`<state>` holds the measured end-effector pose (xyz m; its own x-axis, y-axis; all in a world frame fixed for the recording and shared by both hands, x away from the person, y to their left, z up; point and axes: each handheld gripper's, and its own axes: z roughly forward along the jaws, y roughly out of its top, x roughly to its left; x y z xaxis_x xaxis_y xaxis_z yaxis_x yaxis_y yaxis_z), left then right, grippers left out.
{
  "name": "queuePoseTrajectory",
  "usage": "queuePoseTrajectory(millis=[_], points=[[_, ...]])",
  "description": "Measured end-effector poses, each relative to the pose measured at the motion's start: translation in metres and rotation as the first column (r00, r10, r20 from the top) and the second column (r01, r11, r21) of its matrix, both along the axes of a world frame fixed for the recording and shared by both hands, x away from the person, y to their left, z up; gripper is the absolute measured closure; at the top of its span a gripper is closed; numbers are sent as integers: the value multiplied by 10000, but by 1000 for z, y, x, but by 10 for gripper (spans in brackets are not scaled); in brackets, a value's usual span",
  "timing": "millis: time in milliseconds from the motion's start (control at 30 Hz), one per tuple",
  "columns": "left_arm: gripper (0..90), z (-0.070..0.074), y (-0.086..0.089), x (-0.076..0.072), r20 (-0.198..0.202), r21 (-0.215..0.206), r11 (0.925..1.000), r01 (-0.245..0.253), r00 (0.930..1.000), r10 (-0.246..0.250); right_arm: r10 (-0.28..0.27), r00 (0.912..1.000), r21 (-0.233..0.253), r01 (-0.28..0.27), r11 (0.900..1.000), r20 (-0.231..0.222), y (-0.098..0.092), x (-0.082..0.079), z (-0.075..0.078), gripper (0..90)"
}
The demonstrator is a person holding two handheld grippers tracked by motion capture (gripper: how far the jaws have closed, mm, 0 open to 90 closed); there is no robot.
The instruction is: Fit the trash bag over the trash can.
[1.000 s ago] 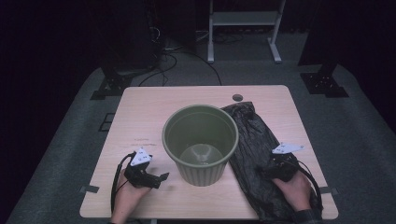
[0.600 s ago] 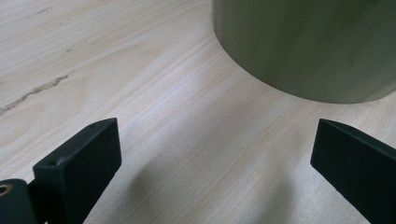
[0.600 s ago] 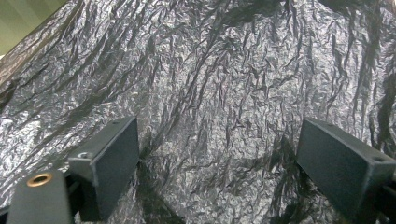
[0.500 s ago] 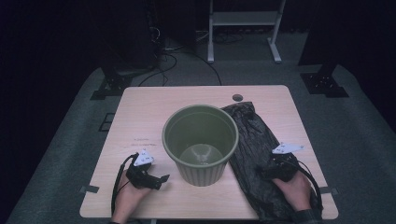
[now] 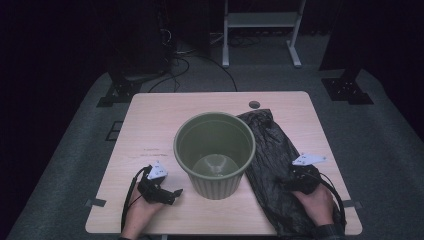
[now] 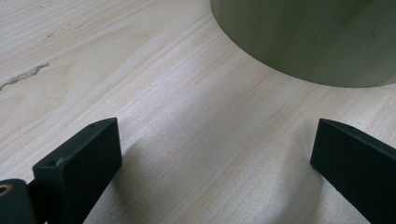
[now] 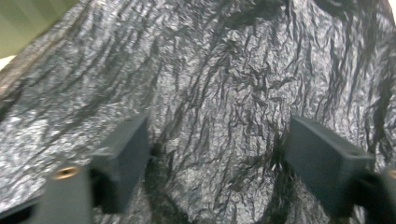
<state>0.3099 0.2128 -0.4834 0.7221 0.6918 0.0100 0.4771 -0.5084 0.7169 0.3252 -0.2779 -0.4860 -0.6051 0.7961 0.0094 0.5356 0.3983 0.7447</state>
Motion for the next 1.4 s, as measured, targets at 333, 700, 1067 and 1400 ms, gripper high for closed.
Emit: queuePoseTrajectory(millis=[333,700,1067,1400], points=[[5,0,0,0,1,-6,10000,14,10000,-14,987,9947,225,-993,9948,280,-1,-7,1,872],[5,0,0,1,4,-6,10000,37,10000,-37,1840,9827,517,-1827,9818,-203,-1,-17,3,900],[5,0,0,1,4,-7,10000,36,10000,-36,1849,9827,427,-1849,9818,44,5,-35,24,427],[5,0,0,1,3,-7,10000,37,10000,-37,-20,10000,-5,20,10000,-36,-5,-16,25,121]])
